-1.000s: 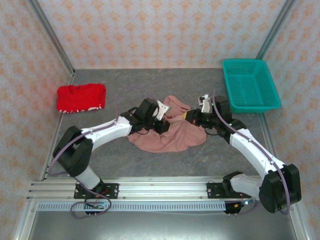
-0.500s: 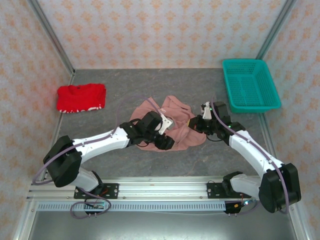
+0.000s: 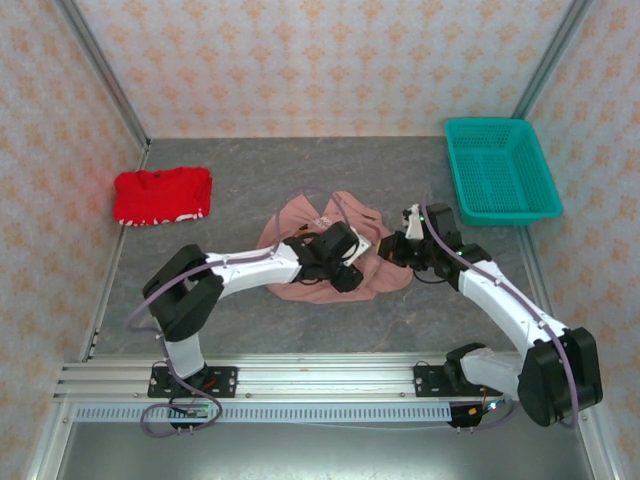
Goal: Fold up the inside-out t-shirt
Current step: Adjust the T-shirt at the center of the table.
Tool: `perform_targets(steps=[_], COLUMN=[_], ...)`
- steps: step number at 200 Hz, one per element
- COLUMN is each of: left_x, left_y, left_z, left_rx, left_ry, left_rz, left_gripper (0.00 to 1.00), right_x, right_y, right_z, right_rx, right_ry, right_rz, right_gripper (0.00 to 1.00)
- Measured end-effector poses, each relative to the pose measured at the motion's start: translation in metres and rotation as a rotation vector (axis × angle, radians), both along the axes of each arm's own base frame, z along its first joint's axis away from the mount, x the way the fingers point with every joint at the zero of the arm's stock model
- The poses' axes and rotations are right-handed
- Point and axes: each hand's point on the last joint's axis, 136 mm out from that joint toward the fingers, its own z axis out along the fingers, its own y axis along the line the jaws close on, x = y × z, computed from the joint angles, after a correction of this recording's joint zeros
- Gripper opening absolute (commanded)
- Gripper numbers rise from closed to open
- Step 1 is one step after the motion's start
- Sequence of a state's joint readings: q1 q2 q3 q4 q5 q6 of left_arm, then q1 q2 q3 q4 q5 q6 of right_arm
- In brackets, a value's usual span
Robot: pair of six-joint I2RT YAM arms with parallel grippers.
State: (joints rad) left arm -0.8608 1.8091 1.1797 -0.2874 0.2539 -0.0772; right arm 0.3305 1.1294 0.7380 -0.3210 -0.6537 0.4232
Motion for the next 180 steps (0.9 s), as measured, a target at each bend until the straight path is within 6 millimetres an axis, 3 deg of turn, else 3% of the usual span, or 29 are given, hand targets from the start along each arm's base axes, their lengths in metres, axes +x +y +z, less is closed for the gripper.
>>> perform_targets(steps=[7,31,47,66,83,104,143,180], left_x=[0.001,0.003,0.018,0.031,0.023,0.013,0.014,0.009], left_y=[-0.002,-0.002,0.017,0.036,0.034,0.034,0.040,0.040], left_z=[-0.002,0.012,0.043,0.081,0.115,0.144,0.149,0.144], left_rx=[-0.007,-0.224,-0.498,-0.682,-0.789,-0.884,-0.916,-0.899], left_ry=[0.014,0.133,0.229,0.275,0.302,0.343,0.405,0.443], left_rz=[-0.005,0.064,0.225,0.333,0.326,0.308,0.342,0.348], left_gripper=[0.00,0.00,0.00,0.00,0.00,0.00,0.00,0.00], right_x=[-0.001,0.000,-0.001,-0.005,-0.005,-0.009,-0.034,-0.044], right_y=[-0.002,-0.009,-0.009,-0.005,-0.006,-0.003,0.016,0.030], right_z=[0.001,0.010,0.015,0.011,0.011,0.019,0.026,0.023], right_rx=[-0.010,-0.045,-0.087,-0.211,-0.324,-0.333,-0.225,-0.257], right_ry=[-0.006,-0.065,-0.122,-0.165,-0.214,-0.289,-0.404,-0.477], right_rz=[-0.003,-0.017,-0.006,0.011,0.020,0.045,0.169,0.272], right_gripper=[0.00,0.03,0.17,0.35,0.42,0.48,0.49,0.55])
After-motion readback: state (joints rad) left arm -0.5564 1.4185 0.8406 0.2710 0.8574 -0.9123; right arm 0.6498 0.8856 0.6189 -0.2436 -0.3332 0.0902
